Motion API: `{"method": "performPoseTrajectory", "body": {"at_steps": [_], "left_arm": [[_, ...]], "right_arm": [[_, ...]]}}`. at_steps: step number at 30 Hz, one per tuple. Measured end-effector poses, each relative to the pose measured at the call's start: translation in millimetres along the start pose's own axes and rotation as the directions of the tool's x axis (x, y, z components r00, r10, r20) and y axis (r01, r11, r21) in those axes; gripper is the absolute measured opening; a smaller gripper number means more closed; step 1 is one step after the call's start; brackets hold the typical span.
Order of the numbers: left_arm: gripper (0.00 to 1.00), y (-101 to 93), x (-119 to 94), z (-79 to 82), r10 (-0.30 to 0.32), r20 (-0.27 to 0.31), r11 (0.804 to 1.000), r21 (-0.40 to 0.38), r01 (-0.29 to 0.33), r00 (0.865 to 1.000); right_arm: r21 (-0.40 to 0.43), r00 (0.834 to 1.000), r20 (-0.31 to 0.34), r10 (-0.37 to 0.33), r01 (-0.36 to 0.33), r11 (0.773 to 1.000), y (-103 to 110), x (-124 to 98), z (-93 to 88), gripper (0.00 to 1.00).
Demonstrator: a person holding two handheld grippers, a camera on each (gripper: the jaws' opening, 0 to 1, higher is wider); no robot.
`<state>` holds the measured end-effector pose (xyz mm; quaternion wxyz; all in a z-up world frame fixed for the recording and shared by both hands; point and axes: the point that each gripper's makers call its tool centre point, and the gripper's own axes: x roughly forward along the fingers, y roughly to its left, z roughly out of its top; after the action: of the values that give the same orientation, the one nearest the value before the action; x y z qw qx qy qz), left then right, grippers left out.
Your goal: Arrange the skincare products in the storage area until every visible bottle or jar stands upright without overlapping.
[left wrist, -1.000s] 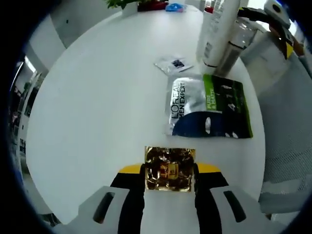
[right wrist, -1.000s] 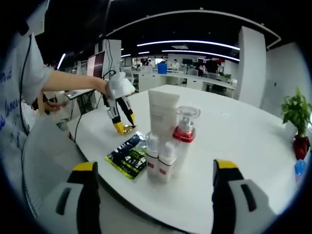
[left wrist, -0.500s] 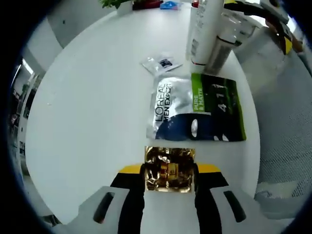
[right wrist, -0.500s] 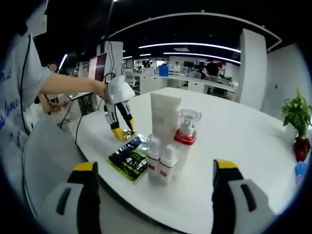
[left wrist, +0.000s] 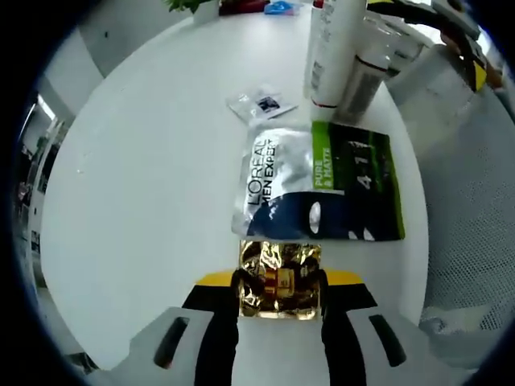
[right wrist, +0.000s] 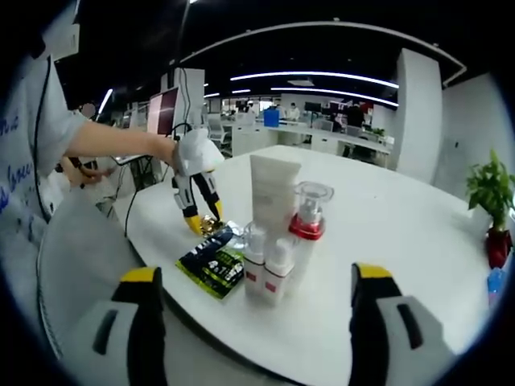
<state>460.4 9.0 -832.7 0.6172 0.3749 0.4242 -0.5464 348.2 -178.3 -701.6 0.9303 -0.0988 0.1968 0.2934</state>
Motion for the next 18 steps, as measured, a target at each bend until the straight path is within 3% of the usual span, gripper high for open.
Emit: {"method": "performPoseTrajectory", "body": {"at_steps": [18], "left_arm": [[0.42,0.9,-0.9,1.5,0.042,0.008,0.999,-0.004,-0.042,0.999]], "right_arm": [[-0.005,1.0,0.01,0.0,0.0,1.0,0.5,-1.1,1.1,0.97]]}}
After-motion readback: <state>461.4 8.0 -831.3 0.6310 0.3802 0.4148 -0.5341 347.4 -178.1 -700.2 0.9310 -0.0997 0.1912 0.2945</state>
